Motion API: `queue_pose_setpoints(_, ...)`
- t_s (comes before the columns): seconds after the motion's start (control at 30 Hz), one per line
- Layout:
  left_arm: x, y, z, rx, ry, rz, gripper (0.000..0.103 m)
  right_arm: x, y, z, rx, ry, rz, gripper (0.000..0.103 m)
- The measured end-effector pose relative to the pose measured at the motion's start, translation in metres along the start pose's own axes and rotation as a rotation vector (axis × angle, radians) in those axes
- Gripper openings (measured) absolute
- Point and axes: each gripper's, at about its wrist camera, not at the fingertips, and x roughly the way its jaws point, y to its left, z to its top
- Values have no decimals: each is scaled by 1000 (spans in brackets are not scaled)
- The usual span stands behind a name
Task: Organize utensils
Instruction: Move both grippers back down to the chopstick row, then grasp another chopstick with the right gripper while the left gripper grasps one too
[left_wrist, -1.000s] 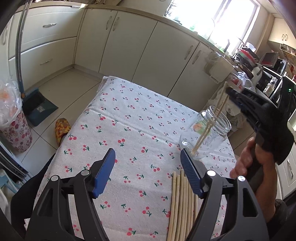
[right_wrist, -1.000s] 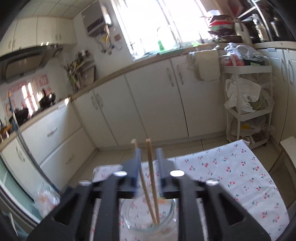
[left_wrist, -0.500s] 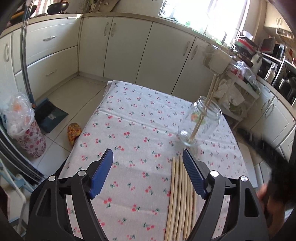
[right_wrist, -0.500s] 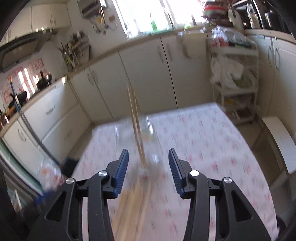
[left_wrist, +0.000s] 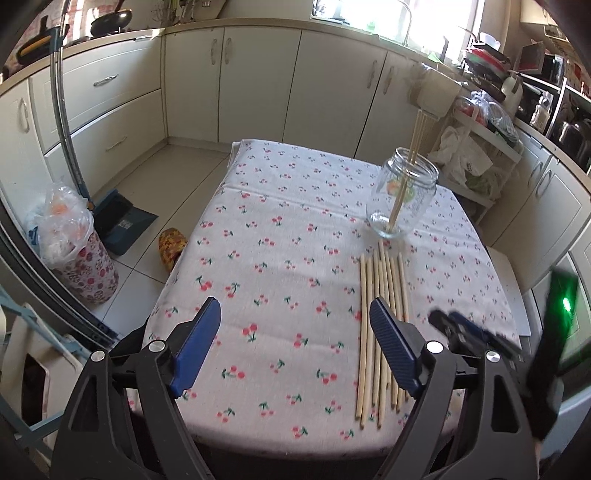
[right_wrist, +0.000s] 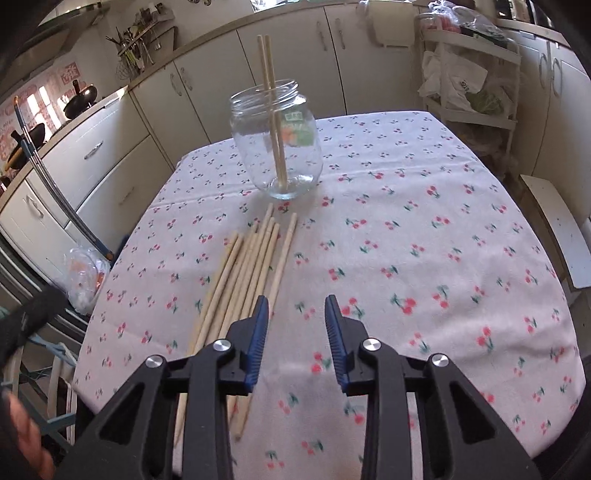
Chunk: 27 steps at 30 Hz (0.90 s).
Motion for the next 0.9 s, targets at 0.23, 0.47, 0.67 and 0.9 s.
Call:
queue_pose_setpoints(0.23,10,-4,-1,34,24,8,81,42,15,25,-70,51,-69,32)
queue_pose_setpoints(0.47,59,-25,13,69,81,-3,81,51,10,23,-158,87,-97,20)
queue_pose_setpoints(0.67,102,-47,23,119,108,5,81,39,-12,18,-204,102,-94,19)
queue_pose_setpoints(0.9,136,-54,28,142,152,34,81,33,-27,18,-161,100,-47,19)
